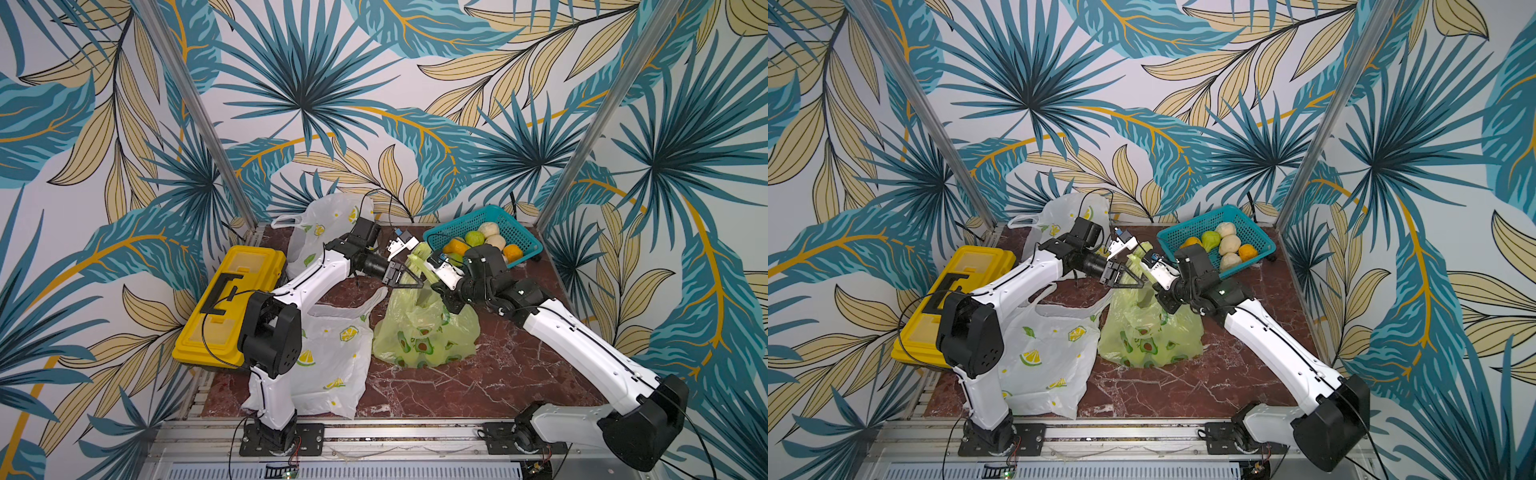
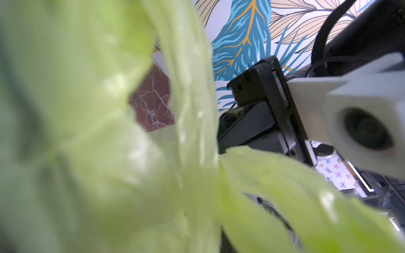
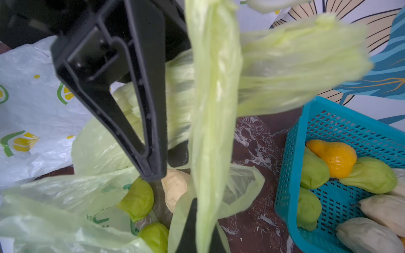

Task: Place the pears into plastic bags & tie knots
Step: Tie the plastic bag at the center of the board.

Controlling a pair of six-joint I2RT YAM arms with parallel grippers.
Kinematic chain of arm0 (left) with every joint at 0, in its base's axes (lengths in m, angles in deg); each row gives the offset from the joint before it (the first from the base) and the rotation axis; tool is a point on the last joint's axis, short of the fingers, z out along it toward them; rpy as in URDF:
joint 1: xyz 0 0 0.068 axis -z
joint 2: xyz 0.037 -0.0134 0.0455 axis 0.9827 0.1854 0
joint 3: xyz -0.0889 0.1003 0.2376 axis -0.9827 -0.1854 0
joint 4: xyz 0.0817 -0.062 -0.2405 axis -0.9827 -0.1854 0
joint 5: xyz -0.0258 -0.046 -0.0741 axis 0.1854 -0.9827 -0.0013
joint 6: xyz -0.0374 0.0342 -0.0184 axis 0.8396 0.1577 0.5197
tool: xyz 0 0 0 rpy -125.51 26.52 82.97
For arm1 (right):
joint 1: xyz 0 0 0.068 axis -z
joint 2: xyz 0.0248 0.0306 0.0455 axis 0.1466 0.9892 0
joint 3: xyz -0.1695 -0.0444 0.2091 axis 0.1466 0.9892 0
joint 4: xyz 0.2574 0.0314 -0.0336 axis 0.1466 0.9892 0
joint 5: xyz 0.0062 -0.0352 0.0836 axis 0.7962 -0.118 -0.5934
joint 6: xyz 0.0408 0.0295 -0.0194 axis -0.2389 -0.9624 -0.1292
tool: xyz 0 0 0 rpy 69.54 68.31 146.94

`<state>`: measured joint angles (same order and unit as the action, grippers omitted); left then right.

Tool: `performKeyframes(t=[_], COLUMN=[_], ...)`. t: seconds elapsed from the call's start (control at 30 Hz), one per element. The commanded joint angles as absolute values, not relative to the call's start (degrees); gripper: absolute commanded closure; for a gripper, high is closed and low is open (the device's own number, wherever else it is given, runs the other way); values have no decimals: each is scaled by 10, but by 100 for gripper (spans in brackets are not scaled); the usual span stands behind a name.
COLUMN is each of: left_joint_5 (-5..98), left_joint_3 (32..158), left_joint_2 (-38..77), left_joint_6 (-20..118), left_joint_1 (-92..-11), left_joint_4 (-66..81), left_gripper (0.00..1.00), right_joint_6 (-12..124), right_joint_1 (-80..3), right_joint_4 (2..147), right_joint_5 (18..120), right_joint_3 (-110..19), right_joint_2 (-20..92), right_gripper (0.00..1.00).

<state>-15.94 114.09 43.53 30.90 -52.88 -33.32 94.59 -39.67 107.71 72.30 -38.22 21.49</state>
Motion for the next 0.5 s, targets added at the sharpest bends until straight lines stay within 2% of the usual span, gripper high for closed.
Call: performKeyframes(t=[0.0,0.27,0.37,0.47], left_joint_5=[-179,-173,-164,-153], left_joint_3=[1149,1176,1184,1196], left_joint_2=[414,422,427,438], left_joint_6=[289,294,297,303], left_joint_1=[-528,-520,-520,-519], left_joint_4=[-345,-345,-345,-346], left_gripper=[66,58,58,64], right_joint_6=[983,995,994,988], right_joint_1=[-405,-422,-422,-422], right_joint_4=[1123,1148,1145,1135], right_joint_5=[742,749,748,744], right_joint_3=[-401,-424,-427,-426], right_joint_2=[224,253,259,260], right_gripper=[100,100,100,100])
